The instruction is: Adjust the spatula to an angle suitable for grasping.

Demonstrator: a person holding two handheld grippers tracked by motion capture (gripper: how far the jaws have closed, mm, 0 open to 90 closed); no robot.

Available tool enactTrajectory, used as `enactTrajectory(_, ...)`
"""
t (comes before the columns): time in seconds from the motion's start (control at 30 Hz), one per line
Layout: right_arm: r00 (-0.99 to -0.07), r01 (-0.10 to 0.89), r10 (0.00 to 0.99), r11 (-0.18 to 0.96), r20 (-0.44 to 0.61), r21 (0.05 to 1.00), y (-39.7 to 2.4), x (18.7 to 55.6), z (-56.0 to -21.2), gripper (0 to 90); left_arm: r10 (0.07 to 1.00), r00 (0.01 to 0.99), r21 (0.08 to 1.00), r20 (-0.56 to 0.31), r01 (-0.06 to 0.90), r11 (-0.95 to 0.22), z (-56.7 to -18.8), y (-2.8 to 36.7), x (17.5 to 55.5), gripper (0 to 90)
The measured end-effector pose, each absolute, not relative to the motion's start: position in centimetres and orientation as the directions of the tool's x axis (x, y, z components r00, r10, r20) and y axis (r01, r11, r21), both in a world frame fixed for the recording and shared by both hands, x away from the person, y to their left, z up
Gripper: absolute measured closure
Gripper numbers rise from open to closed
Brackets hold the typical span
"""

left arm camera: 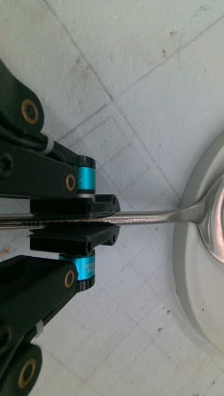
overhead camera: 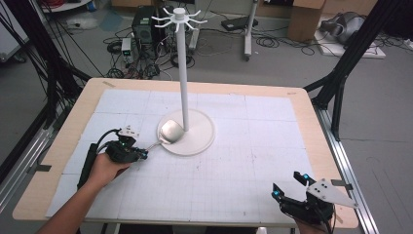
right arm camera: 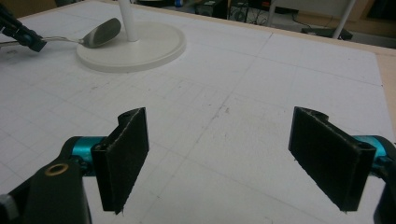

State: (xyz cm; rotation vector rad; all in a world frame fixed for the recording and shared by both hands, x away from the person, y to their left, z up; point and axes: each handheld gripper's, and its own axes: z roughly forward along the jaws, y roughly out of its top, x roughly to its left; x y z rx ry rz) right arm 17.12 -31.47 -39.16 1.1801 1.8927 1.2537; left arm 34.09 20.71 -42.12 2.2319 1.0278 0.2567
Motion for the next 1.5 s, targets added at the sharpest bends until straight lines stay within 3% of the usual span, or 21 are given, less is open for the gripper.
enactTrajectory(0.37, -0.443, 0.359, 0.896, 0.167, 0.010, 0.918, -31.5, 17.1, -39.2, 18.7, 0.692, 0.717, 0.660, -0.086, 0.561, -0.499, -41.8, 20.7, 33.5, 84.1)
enactTrajectory(0.67, -0.443, 0.359, 0.896, 0.165, 0.012, 0.919, -31.5, 17.1, -39.2, 18.7, 0.595, 0.799, 0.692, -0.081, 0.475, -0.544, -41.4, 19.8, 32.1, 84.1)
enactTrajectory(1.5, -0.447, 0.359, 0.894, 0.167, 0.012, 0.918, -31.4, 17.3, -39.2, 18.7, 0.300, 0.952, 0.703, -0.055, 0.250, -0.666, -42.0, 9.5, 29.4, 83.9)
